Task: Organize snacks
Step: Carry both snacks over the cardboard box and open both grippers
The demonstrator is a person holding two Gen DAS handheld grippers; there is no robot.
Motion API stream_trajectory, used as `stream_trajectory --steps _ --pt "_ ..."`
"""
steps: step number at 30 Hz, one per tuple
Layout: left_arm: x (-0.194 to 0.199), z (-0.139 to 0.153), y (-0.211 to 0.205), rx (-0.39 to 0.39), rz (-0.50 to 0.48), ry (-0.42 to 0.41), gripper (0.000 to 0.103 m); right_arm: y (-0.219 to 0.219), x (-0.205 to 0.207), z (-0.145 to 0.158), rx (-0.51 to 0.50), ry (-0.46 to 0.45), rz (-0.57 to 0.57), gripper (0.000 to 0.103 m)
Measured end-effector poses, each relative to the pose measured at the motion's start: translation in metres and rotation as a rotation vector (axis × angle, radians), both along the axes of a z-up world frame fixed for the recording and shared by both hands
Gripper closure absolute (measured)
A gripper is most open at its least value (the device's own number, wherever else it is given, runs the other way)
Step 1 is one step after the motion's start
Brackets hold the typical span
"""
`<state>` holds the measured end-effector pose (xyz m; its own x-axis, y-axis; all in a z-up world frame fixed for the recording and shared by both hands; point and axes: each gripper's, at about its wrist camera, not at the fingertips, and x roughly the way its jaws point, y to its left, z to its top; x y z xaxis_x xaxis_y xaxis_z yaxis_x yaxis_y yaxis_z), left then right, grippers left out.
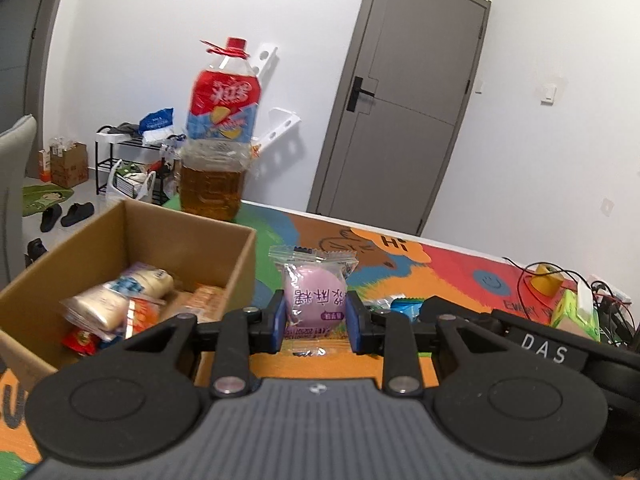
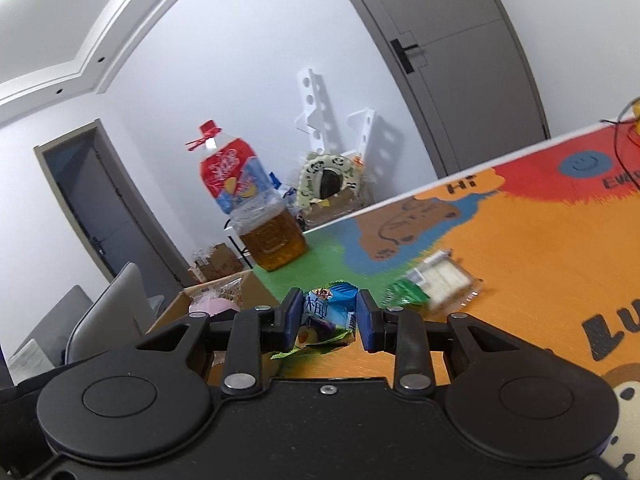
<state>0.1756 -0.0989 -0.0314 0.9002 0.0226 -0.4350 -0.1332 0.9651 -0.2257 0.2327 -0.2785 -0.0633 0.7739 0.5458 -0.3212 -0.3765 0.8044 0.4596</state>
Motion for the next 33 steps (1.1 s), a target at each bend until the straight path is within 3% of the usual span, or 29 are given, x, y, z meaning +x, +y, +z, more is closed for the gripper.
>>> stream_trajectory --steps 12,26,33 --pt "-0.011 0.005 0.046 -0.028 0.059 -0.006 0.074 0.038 -0.004 0.017 -0.024 -0.042 0.064 0.073" --pt "0.005 -0.008 0.115 -0.069 0.127 0.029 0.074 0.099 0.008 0.02 -0.056 -0.049 0.149 0.073" --pt "0.024 -0.016 0.123 -0.076 0.08 0.067 0.073 0.116 0.015 0.024 -0.062 -0.057 0.144 0.073"
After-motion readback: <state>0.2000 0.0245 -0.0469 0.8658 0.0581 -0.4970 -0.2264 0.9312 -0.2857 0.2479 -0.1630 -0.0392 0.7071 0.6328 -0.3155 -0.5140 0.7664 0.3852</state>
